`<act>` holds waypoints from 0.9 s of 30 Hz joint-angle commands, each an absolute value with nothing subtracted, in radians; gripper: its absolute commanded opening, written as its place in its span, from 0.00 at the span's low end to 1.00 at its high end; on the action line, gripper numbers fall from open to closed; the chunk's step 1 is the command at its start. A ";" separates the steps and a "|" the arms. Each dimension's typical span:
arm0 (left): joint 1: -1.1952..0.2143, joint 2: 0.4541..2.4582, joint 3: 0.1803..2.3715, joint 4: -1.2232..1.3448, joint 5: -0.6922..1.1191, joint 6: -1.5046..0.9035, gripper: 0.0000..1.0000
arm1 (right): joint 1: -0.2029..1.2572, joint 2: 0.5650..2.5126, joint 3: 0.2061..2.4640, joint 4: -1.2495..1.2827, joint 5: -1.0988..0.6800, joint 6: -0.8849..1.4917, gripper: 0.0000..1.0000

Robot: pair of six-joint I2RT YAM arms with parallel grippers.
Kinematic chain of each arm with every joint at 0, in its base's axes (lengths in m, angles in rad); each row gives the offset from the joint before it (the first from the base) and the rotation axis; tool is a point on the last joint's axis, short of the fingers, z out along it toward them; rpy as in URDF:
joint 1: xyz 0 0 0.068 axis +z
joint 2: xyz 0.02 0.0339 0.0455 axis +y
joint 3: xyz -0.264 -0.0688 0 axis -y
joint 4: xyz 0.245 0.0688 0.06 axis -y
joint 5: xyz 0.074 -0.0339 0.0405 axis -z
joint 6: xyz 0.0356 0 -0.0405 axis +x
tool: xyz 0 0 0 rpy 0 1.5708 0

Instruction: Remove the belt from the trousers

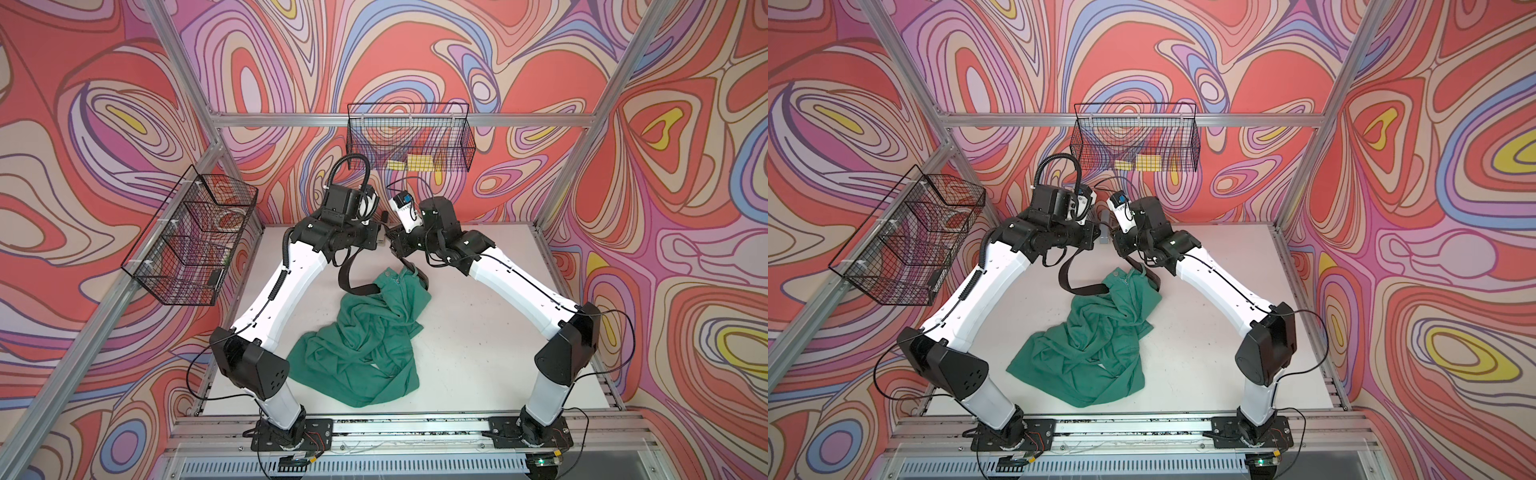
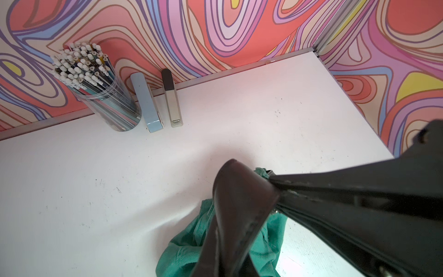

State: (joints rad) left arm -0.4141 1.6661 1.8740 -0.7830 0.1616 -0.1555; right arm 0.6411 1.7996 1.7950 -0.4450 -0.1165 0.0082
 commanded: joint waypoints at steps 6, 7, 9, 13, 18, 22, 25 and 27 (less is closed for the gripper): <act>-0.355 1.577 1.977 -0.614 0.281 -0.276 0.00 | 0.611 1.832 1.654 -0.528 -0.053 0.037 0.11; -0.353 1.573 1.977 -0.615 0.284 -0.280 0.00 | 0.609 1.834 1.649 -0.529 -0.045 0.042 0.10; -0.353 1.567 1.973 -0.609 0.291 -0.292 0.00 | 0.604 1.840 1.644 -0.534 -0.024 0.048 0.09; -0.350 1.557 1.956 -0.591 0.299 -0.313 0.00 | 0.602 1.852 1.641 -0.550 -0.018 0.047 0.11; -0.351 1.561 1.924 -0.600 0.297 -0.322 0.00 | 0.602 1.807 1.646 -0.524 -0.042 0.071 0.24; -0.350 1.564 1.877 -0.613 0.258 -0.339 0.00 | 0.603 1.692 1.623 -0.429 -0.039 0.095 0.32; -0.350 1.572 1.854 -0.625 0.236 -0.368 0.00 | 0.602 1.605 1.578 -0.331 -0.040 0.101 0.36; -0.351 1.581 1.855 -0.639 0.225 -0.384 0.00 | 0.602 1.572 1.561 -0.293 -0.034 0.100 0.38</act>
State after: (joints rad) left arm -0.3584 1.6287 1.8492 -0.7231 0.2417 -0.3202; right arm 0.6079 1.6192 1.5841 -0.3187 -0.0723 0.0883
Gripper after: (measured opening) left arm 0.078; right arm 0.376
